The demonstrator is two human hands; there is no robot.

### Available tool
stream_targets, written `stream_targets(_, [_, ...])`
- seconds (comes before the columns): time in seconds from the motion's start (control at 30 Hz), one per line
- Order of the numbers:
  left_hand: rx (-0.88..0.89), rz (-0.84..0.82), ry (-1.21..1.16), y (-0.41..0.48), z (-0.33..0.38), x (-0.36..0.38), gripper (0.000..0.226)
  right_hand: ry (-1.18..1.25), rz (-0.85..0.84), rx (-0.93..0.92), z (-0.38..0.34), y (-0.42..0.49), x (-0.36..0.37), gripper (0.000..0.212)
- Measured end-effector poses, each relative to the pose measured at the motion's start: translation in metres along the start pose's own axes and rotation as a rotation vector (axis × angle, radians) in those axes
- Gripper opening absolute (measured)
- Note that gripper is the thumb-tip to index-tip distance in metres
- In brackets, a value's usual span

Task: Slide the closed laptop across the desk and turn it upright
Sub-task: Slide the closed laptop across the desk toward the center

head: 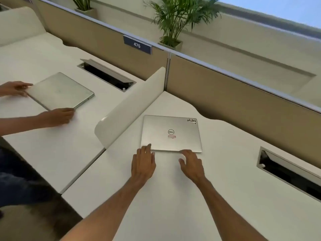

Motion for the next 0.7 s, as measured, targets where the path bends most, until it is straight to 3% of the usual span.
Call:
stream_targets(0.47, [-0.071,-0.038,-0.057,0.114,-0.018,-0.012,0.05,0.16,0.143,0.172,0.022,0.111,-0.053,0.042])
stream_targets(0.7, [-0.251,-0.029,-0.327,0.141,-0.015,-0.004,0.055,0.317,0.236,0.335,0.059,0.123,-0.069,0.048])
Point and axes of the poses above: each hand's wrist, its own y-axis towards the middle knuckle, its own x-axis out of the palm, z = x × y, the point moved 7 cm from there along y, towards the middle knuckle, and after that the axes turned 11 degrees about -z, right-handed, at the moved point
